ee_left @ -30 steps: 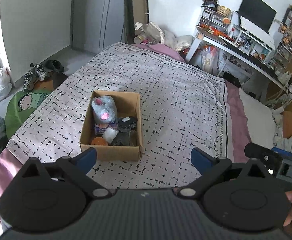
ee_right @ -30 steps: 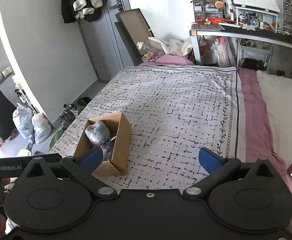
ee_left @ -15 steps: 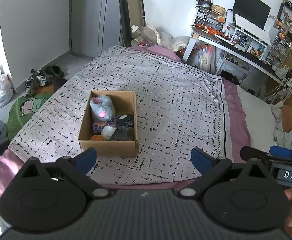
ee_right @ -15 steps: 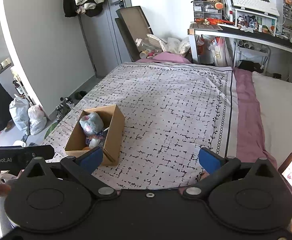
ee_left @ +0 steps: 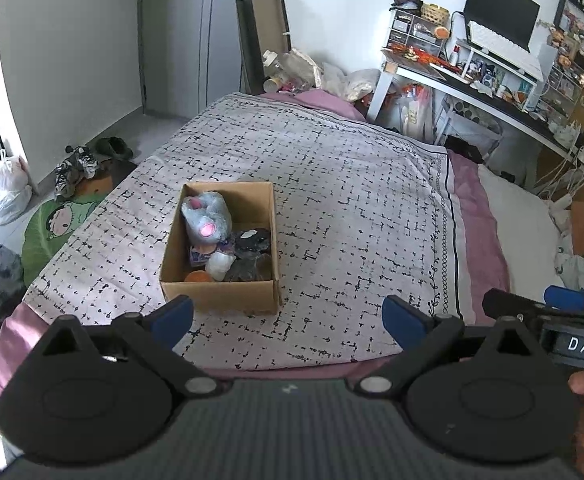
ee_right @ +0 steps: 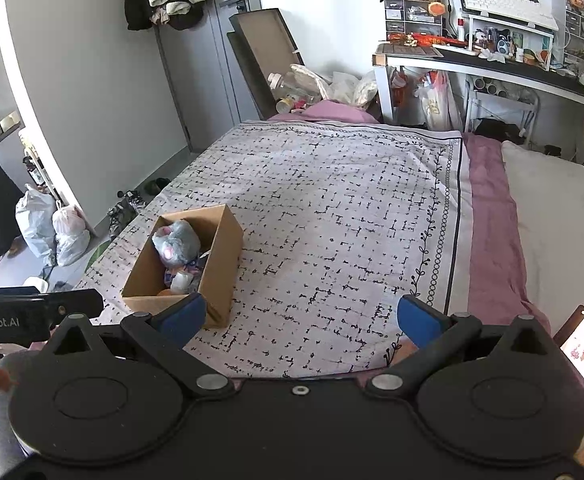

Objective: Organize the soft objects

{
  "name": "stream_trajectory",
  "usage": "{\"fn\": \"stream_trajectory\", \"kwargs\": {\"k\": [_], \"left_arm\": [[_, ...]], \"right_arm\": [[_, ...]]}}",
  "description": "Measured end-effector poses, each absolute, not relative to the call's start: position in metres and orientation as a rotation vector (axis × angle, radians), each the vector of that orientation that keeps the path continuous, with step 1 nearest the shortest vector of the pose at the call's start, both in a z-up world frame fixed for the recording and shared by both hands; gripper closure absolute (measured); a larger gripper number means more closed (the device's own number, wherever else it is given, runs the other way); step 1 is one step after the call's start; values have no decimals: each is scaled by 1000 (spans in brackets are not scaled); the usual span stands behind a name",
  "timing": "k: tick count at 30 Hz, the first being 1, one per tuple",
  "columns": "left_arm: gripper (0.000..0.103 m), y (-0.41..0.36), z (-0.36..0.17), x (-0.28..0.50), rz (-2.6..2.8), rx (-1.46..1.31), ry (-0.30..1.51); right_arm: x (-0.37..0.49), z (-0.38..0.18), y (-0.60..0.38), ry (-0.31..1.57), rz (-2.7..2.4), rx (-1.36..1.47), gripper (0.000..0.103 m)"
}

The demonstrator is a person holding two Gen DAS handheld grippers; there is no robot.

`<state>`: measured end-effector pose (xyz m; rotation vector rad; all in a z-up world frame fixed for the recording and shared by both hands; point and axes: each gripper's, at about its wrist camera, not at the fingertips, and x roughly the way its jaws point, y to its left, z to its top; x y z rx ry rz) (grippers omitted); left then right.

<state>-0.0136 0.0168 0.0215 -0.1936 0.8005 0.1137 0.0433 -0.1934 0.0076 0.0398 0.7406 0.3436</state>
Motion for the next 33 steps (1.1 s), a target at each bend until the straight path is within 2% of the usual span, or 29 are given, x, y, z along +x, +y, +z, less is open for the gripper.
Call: {"fn": "stream_trajectory", "kwargs": {"k": [33], "left_arm": [[3, 22, 21, -18, 112, -199, 796]], "right_arm": [[41, 7, -189, 744, 323, 8, 0]]}}
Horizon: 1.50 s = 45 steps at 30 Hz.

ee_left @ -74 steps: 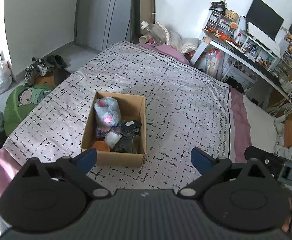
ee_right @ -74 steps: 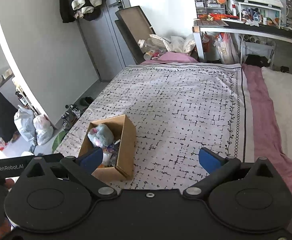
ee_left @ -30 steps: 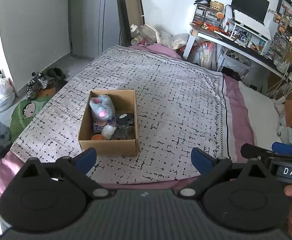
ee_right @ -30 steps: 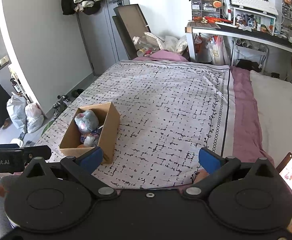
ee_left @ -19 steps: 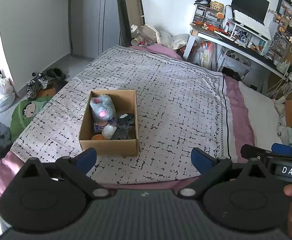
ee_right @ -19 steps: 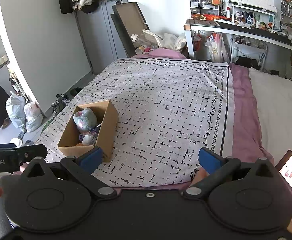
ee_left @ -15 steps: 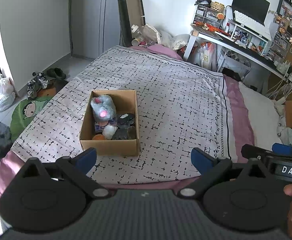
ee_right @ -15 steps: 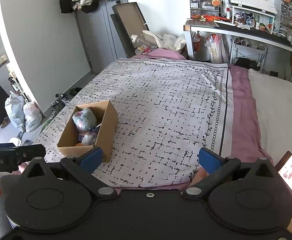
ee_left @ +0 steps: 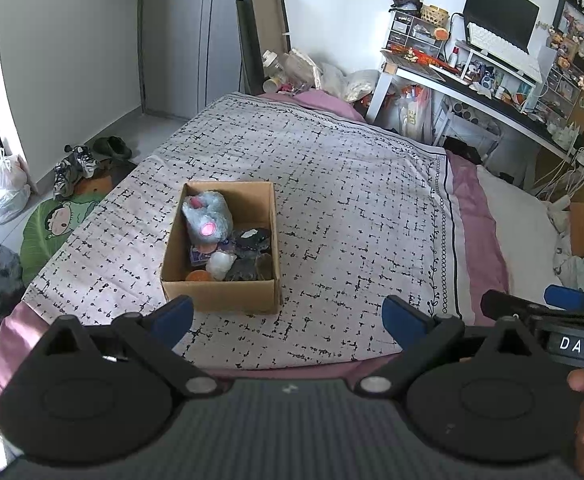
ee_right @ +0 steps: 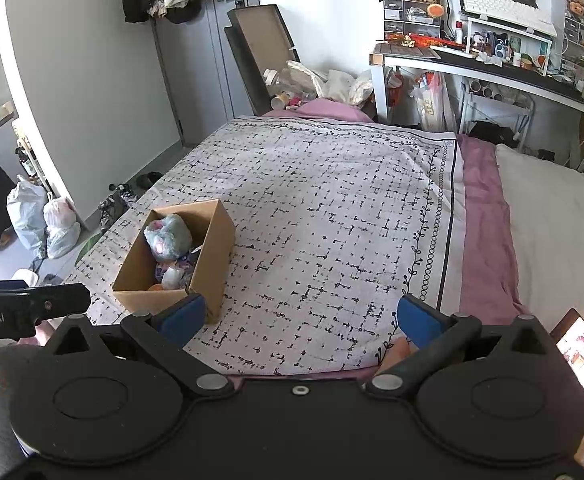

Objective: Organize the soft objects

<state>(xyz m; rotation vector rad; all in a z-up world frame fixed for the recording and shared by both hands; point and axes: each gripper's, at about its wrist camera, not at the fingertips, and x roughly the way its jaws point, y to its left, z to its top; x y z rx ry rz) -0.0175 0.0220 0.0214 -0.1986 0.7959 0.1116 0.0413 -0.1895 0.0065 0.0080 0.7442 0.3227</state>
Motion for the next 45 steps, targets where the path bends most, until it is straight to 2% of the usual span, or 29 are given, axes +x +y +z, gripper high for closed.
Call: {"fn": "stream_trajectory", "kwargs": {"k": [45], "left_arm": [[3, 14, 17, -19, 98, -190, 800]], "right_arm": [[44, -1, -187, 764, 317, 12, 0]]}}
